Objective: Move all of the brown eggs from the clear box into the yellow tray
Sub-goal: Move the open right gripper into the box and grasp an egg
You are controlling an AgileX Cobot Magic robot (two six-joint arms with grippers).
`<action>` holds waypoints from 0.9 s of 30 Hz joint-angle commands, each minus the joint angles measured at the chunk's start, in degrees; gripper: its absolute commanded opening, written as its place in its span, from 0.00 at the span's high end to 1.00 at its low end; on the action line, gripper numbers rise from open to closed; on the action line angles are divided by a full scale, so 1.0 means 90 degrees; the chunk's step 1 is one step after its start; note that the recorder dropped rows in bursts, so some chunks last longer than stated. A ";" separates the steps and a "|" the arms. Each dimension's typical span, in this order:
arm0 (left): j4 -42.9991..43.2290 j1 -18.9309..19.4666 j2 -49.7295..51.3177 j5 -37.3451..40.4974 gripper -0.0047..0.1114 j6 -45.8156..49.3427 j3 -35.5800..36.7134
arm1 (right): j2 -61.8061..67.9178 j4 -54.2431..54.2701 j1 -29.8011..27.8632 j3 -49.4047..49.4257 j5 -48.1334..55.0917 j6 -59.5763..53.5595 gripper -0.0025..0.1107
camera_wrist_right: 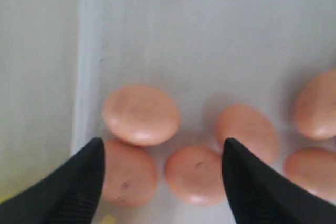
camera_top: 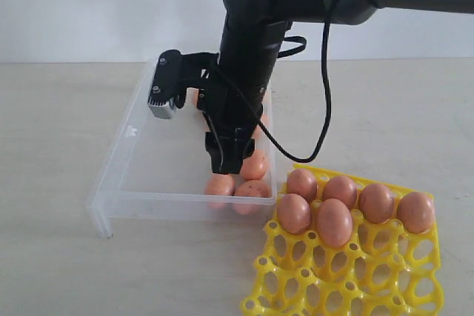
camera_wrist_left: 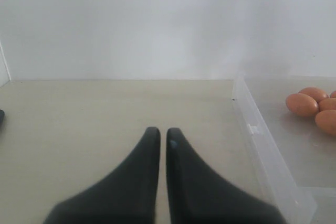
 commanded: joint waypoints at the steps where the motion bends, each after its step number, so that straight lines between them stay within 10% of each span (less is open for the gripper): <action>1: 0.0010 -0.0003 -0.0023 -0.0028 0.92 0.0002 0.0026 | 0.0203 -0.0105 0.0001 -0.0053 -0.1878 -0.0619 0.42; 27: 0.0010 -0.0003 -0.0023 -0.0028 0.92 0.0002 0.0026 | 0.1128 0.0061 -0.0752 -0.0053 -0.1444 -0.0558 0.60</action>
